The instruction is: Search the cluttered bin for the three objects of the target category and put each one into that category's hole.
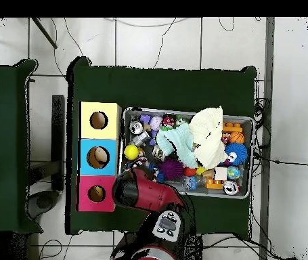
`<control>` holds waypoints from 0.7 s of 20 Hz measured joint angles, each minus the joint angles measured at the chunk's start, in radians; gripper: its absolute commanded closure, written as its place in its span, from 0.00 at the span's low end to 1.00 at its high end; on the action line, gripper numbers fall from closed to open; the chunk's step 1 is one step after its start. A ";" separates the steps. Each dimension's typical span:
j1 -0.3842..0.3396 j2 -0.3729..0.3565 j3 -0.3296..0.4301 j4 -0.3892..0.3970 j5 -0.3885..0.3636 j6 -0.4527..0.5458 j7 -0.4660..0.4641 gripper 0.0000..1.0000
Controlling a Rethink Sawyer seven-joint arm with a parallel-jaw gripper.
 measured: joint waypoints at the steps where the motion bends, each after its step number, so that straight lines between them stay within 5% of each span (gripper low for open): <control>1: 0.000 0.002 0.000 -0.003 0.000 -0.001 0.000 0.00; 14: -0.071 0.142 0.061 -0.054 -0.002 -0.237 0.000 0.00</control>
